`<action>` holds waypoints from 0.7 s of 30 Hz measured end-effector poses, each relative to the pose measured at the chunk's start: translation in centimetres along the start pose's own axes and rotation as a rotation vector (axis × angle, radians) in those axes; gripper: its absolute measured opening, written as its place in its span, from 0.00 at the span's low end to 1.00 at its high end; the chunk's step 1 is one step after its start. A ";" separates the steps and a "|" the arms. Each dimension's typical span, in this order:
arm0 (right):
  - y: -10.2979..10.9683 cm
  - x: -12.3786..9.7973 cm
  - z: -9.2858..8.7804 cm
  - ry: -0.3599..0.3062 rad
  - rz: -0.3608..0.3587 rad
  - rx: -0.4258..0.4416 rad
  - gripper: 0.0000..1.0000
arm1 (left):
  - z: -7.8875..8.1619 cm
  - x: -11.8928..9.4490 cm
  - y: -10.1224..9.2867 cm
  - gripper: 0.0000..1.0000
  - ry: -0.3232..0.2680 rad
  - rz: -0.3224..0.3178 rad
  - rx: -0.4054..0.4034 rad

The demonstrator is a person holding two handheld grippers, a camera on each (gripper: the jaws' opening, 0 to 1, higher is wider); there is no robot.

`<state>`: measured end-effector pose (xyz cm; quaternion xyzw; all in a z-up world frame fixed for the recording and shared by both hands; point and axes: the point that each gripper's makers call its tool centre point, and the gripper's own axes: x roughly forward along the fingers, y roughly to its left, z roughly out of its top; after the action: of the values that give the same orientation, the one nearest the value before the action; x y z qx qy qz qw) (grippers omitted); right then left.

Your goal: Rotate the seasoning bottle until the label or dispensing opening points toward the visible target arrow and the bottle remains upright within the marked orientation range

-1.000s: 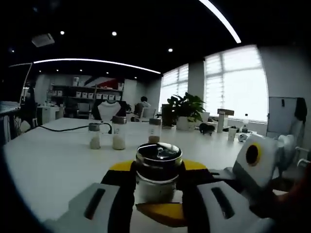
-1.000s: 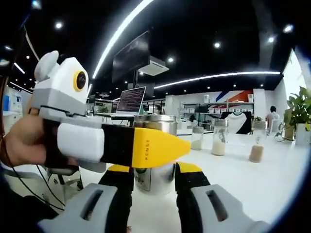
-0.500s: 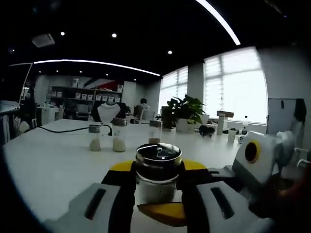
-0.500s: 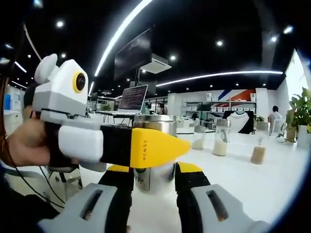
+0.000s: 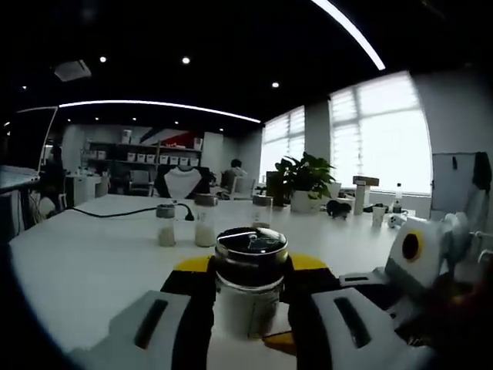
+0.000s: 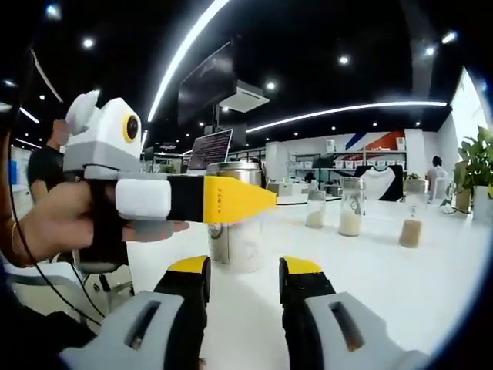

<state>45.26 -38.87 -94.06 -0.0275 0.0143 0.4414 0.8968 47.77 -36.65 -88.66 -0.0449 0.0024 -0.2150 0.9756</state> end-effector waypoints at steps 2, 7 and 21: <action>-0.2 -0.2 0.0 0.000 -0.004 0.006 0.34 | 0.3 0.0 0.5 0.36 -0.005 0.009 0.011; -0.6 -0.5 0.3 -0.006 -0.014 0.011 0.34 | 0.4 0.1 2.0 0.36 -0.007 0.044 0.038; -2.6 -1.6 0.1 0.012 -0.075 0.042 0.38 | 0.6 -0.3 8.5 0.36 0.003 0.157 0.061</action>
<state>46.29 -41.72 -93.80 -0.0118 0.0279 0.4068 0.9130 51.12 -28.78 -88.79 -0.0146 0.0010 -0.1378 0.9903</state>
